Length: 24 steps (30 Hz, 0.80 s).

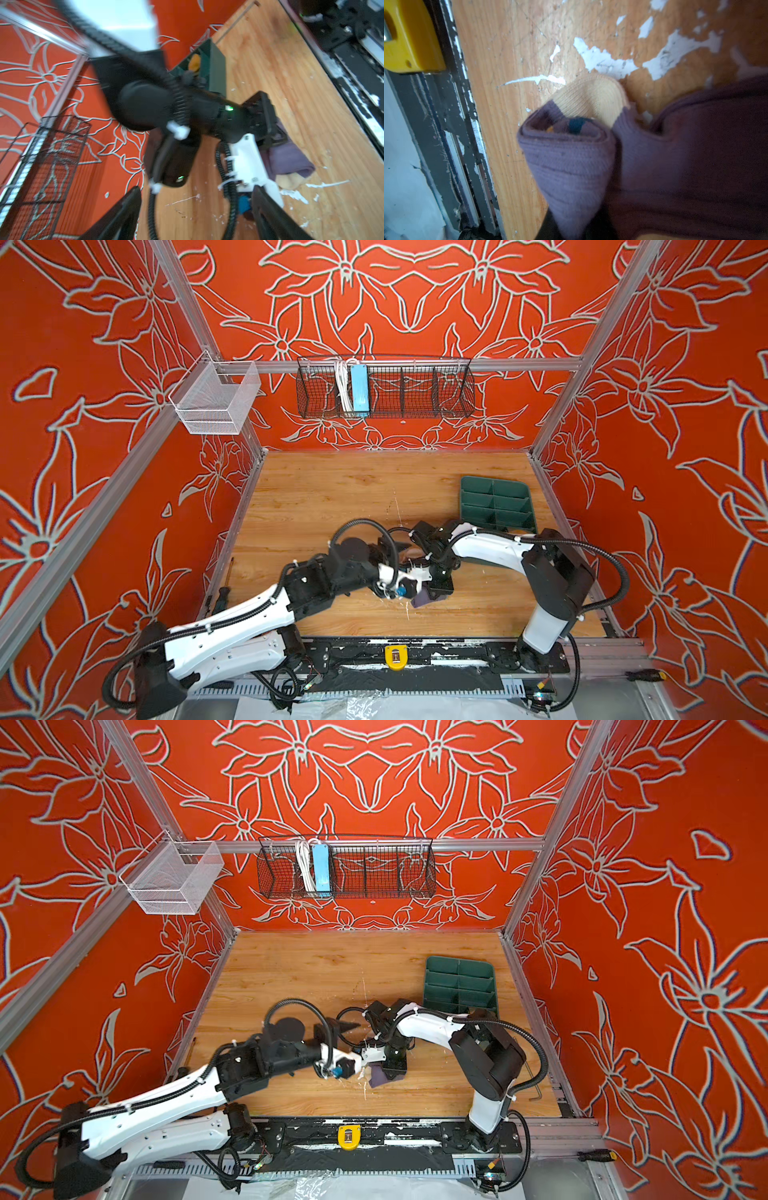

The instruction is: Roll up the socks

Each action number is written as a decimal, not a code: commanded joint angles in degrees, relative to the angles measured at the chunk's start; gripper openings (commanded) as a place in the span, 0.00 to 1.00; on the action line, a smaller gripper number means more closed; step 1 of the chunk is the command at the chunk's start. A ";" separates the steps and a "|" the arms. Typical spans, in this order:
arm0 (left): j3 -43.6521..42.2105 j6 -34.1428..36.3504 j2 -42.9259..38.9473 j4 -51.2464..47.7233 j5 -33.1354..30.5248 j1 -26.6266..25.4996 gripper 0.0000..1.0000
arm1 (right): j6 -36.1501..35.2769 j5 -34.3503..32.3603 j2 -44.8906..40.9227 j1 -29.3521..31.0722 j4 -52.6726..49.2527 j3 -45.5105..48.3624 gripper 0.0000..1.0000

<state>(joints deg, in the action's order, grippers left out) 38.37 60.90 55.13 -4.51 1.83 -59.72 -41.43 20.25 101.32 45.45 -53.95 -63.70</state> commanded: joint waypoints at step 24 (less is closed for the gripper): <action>-5.16 -28.25 35.28 26.90 -36.69 -15.68 0.68 | 2.27 4.33 5.44 -0.02 -5.72 -5.73 0.00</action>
<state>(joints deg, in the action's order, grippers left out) 32.38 37.74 89.14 18.90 -29.95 -75.59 -38.79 22.79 107.61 45.08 -59.86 -70.26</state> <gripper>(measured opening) 0.685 0.137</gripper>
